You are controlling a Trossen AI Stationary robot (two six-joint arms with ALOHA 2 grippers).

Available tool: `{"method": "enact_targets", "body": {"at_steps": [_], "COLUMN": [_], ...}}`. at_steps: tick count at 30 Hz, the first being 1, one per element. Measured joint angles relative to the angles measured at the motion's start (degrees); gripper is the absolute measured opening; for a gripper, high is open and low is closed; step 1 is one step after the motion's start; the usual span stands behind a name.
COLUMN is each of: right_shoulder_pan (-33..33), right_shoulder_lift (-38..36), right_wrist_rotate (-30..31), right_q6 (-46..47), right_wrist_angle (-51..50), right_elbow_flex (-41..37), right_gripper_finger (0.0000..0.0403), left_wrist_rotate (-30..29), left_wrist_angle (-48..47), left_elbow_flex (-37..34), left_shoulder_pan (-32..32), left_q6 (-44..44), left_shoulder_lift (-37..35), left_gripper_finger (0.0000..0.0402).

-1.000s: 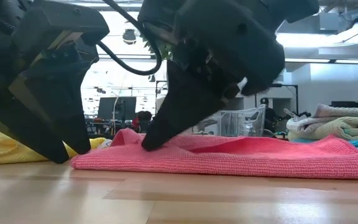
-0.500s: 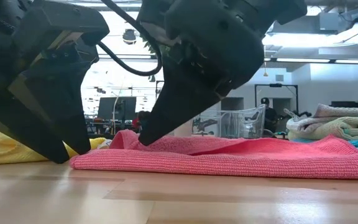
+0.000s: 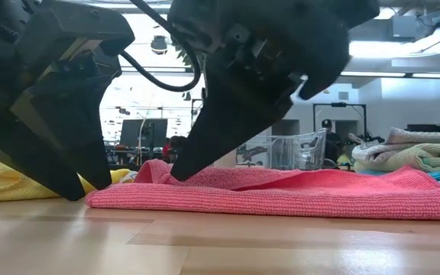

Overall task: Fold microfiber towels
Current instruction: Fold the pink microfiber cloth

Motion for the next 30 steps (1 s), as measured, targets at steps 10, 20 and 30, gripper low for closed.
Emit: {"method": "enact_targets", "body": {"at_steps": [10, 20, 30], "right_shoulder_pan": [-1.7, -0.9, -0.8], "right_shoulder_lift": [0.0, 0.0, 0.1], "right_wrist_rotate": [0.2, 1.3, 1.4], "right_q6": [0.0, -0.5, -0.5], "right_wrist_angle": [1.7, 1.7, 1.7], "right_elbow_flex": [0.0, 0.0, 0.0], "right_gripper_finger": [0.0128, 0.0127, 0.0127], "left_wrist_rotate": [0.0, 0.0, 0.0], "left_wrist_angle": [0.0, 0.0, 0.0], "left_elbow_flex": [0.0, 0.0, 0.0], "left_shoulder_pan": [0.0, 0.0, 0.0], "left_q6": [-0.6, -0.9, -0.9], "left_shoulder_lift": [0.0, 0.0, 0.0], "left_gripper_finger": [0.0174, 0.0174, 0.0174]}}
